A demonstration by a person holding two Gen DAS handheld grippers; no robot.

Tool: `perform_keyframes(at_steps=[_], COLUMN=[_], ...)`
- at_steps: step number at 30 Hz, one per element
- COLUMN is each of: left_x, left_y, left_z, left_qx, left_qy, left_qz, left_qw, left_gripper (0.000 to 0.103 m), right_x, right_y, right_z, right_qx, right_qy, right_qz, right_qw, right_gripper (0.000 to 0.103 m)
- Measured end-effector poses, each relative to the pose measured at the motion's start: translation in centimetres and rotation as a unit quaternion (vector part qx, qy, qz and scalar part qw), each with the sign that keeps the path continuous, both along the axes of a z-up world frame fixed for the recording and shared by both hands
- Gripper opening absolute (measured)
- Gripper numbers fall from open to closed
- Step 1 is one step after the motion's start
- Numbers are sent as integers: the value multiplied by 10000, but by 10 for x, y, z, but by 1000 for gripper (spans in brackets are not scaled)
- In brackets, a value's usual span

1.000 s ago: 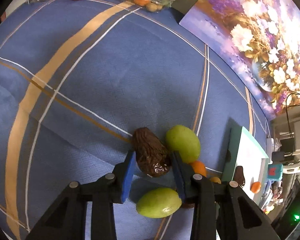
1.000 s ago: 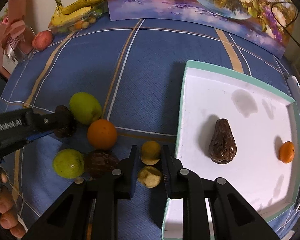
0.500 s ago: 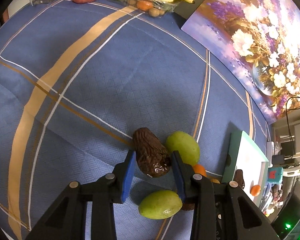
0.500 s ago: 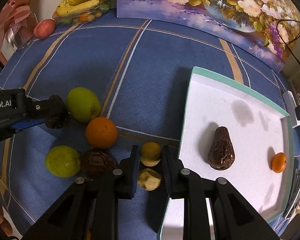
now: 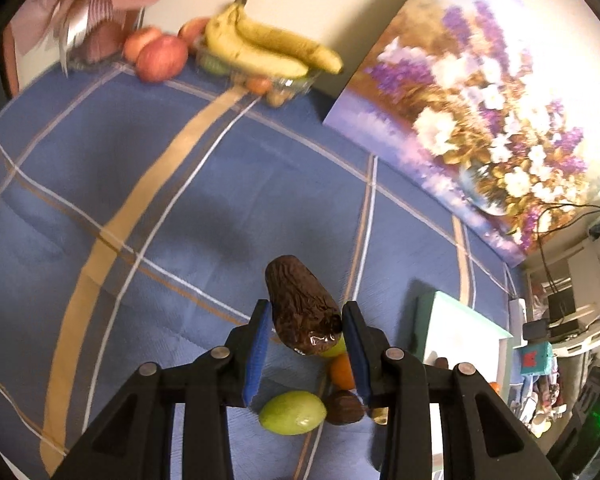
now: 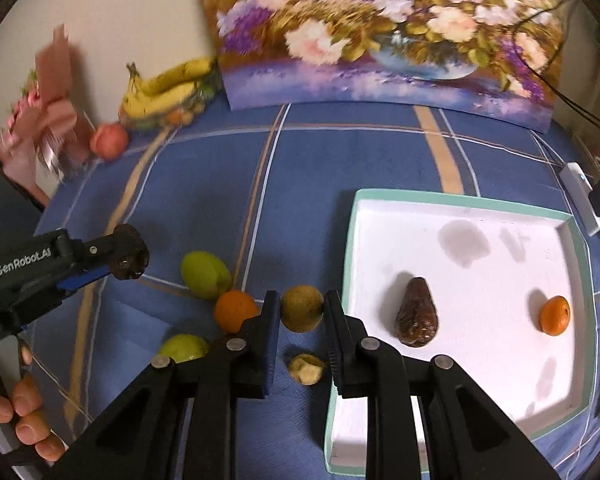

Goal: Organize fruits
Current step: 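Lower the date into the tray with the left gripper while the right gripper releases the tan fruit there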

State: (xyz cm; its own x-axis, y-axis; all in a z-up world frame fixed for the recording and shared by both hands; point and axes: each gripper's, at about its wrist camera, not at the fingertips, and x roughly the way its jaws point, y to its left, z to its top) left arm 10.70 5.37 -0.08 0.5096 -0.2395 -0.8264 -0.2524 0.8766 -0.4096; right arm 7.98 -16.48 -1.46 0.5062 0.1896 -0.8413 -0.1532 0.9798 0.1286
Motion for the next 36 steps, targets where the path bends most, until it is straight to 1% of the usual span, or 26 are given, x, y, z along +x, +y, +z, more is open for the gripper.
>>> perform_keyframes(at_steps=[6,11,13,17,19,22,25,29,36], left_x=[-5,-5,-6,-8,-9,-11,-14,-20,-28], left_y=[-19,-43,-53,-84,-105,-129,-159,-194,-226], left_z=[23,29,28,27,26,24,16,-1,-18], left_qx=[227,270,306,459,520,593,704,665,1028], left_qy=[-274,-316,-289,-246,-228,-174,-49,215,400], left_qz=[-224,-533,-645,-1024,-1281,-1604,-1990,-2465,-2806], left_qw=[9991,9977,9970,9934,9901,9851,9774,9666,9535], left_gripper=[39,39,39,39,39,39,39,39,39], right_x=[-2,-1,0,1,2,0,-3,-7,-20], right_y=[-18,-44,-56,-86,-104,-132,-156,-180,-208], right_z=[6,8,7,0,-5,-12,-13,-11,-6], right_qx=[270,507,466,253,161,153,88,81,7], right_qy=[40,86,99,232,309,419,442,411,304], right_qz=[-195,-455,-614,-1121,-1395,-1792,-2115,-2386,-2709], right_qw=[9994,9976,9970,9931,9896,9828,9763,9702,9621], right_gripper=[23,23,23,23,23,23,23,23,23])
